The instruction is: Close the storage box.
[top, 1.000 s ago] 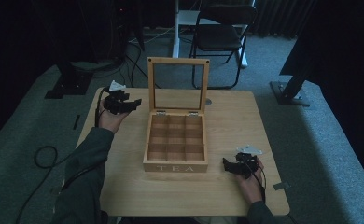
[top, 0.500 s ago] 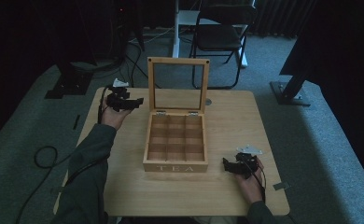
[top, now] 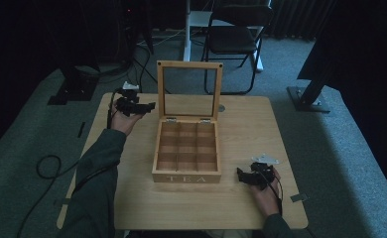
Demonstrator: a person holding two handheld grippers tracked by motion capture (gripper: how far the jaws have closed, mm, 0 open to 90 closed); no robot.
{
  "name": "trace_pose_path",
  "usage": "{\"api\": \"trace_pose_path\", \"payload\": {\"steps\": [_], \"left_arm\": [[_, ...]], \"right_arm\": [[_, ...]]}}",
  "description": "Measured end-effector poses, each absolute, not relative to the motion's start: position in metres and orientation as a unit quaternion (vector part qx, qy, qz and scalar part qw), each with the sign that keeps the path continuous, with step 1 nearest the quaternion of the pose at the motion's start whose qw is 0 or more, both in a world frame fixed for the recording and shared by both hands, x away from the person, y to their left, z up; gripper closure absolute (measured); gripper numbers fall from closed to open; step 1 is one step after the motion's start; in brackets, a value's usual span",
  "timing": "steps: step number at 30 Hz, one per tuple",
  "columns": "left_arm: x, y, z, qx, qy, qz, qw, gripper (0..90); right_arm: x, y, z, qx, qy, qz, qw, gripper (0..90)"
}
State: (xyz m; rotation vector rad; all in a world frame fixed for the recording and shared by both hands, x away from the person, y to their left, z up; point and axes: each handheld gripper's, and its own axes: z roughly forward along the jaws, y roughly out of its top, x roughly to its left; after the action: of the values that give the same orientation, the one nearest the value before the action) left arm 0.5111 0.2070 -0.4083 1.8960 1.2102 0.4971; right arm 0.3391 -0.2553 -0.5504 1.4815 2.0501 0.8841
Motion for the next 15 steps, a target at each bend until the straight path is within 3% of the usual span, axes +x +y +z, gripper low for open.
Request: {"api": "trace_pose_path", "payload": {"steps": [15], "left_arm": [[0.531,0.189,-0.399,0.76,0.457,0.188,0.422,25.0]], "right_arm": [[0.339,-0.255,-0.55,0.538,0.745,0.321,0.229,13.3]]}}
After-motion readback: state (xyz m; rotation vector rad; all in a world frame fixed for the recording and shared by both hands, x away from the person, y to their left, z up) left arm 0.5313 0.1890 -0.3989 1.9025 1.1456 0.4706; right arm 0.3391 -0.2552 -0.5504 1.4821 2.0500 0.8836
